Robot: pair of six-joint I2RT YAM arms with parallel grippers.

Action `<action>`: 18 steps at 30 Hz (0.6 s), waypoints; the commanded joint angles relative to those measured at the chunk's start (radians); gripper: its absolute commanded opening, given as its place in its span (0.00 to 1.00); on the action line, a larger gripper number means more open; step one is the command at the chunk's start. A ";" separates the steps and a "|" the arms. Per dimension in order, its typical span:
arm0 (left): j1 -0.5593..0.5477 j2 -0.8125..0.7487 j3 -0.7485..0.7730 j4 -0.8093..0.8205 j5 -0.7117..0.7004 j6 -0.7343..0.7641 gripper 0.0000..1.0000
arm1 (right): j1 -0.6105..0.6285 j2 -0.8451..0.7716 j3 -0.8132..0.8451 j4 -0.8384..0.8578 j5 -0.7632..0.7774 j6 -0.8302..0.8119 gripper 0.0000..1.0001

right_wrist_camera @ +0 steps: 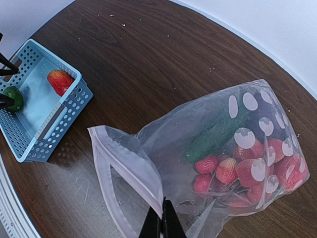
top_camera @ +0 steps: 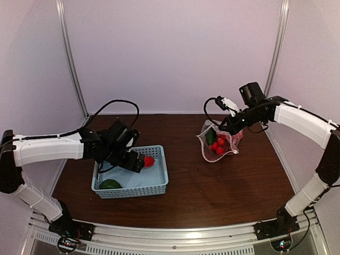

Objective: Place the food in the zip-top bag and seal the zipper
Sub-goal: Move the fake fruit to the bin.

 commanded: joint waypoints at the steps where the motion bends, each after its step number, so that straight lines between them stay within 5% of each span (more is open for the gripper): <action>1: 0.072 0.039 -0.016 0.029 0.042 0.042 0.94 | -0.003 -0.040 -0.042 0.069 -0.051 -0.005 0.00; 18: 0.150 0.387 0.147 0.152 0.170 0.328 0.97 | -0.006 -0.145 -0.127 0.086 -0.068 0.012 0.00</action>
